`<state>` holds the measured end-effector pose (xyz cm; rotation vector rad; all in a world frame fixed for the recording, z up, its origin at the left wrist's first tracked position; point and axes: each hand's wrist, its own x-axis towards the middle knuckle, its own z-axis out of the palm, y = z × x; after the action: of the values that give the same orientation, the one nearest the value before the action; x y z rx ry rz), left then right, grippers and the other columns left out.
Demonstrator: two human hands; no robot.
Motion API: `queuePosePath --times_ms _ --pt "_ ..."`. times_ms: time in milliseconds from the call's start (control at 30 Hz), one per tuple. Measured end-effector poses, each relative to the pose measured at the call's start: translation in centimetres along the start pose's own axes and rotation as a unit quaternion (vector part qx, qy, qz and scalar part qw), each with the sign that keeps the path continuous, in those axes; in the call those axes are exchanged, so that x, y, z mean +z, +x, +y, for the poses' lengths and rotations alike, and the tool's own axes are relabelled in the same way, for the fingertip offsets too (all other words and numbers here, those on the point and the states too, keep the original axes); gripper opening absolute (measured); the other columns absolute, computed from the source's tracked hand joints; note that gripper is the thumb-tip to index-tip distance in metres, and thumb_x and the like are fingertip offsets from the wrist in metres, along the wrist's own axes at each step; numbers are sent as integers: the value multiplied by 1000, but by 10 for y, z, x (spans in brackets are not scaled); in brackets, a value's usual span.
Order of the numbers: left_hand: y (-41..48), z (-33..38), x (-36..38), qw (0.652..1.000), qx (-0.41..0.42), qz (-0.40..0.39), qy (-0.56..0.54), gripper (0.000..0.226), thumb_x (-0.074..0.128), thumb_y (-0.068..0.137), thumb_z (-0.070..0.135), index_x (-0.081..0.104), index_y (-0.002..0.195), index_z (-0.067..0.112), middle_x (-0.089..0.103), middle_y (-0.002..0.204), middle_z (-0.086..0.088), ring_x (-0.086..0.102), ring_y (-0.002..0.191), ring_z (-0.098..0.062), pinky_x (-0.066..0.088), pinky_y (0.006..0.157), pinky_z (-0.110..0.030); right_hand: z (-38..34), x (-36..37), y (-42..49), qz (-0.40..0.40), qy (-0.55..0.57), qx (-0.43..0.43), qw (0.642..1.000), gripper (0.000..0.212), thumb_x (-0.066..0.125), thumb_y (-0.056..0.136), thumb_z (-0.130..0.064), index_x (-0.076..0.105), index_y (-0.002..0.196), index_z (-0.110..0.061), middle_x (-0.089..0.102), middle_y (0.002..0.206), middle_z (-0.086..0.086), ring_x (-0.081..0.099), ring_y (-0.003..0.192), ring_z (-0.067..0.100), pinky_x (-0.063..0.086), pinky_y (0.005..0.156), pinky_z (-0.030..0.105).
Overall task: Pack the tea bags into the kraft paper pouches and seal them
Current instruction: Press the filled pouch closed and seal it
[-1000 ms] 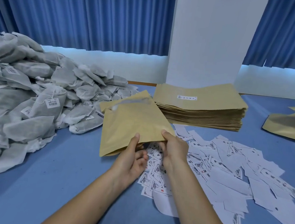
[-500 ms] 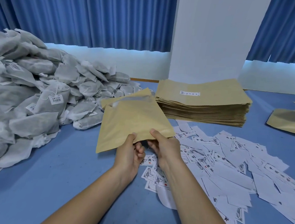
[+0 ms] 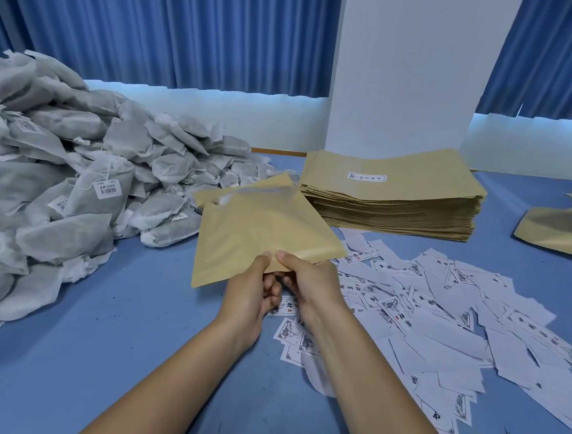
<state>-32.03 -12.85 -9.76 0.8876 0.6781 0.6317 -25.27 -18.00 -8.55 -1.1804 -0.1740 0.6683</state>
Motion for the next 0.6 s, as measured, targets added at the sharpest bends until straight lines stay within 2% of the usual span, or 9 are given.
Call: queuePosePath --times_ms 67,133,233,333,400,500,600 --pt "-1 1 0 999 5 23 -23 27 50 96 23 49 71 12 31 41 5 32 36 -9 30 36 -19 0 0 2 15 1 -10 1000 24 68 81 4 64 105 4 67 91 14 58 69 22 46 53 21" --pt "0 3 -1 998 12 41 -42 26 51 96 21 47 71 15 28 42 7 28 35 -8 26 35 -19 0 -1 3 16 7 -10 1000 19 69 81 3 64 99 -1 66 85 10 58 62 17 46 48 17" --pt "3 3 -5 999 11 39 -15 31 52 96 20 40 67 17 25 44 6 24 39 -9 24 45 -21 2 -1 1 -9 5 2 1000 10 70 81 -3 65 90 -5 65 73 7 53 49 13 45 47 18" --pt "1 2 -5 998 16 40 51 39 54 95 26 36 61 17 25 45 3 23 47 -12 23 54 -26 6 3 0 -26 -24 -8 999 10 74 78 -3 66 82 -8 64 69 5 49 49 12 43 53 22" --pt "-1 3 -3 996 31 45 63 40 53 94 26 35 60 17 25 45 4 23 44 -12 22 49 -25 7 6 1 -14 -19 -25 999 13 72 77 2 64 77 -8 62 66 5 48 47 11 41 52 23" --pt "-6 5 -2 997 48 58 17 30 50 93 26 39 66 18 23 45 6 22 37 -9 19 39 -22 6 7 1 2 -1 -35 999 13 70 78 4 62 80 -6 60 67 6 47 47 11 39 49 21" --pt "-9 8 -4 995 63 75 0 32 51 93 25 37 65 20 21 42 8 18 36 -8 17 40 -22 4 6 -1 -6 16 -30 999 11 69 81 -1 63 87 -8 62 71 5 47 48 12 40 47 20"
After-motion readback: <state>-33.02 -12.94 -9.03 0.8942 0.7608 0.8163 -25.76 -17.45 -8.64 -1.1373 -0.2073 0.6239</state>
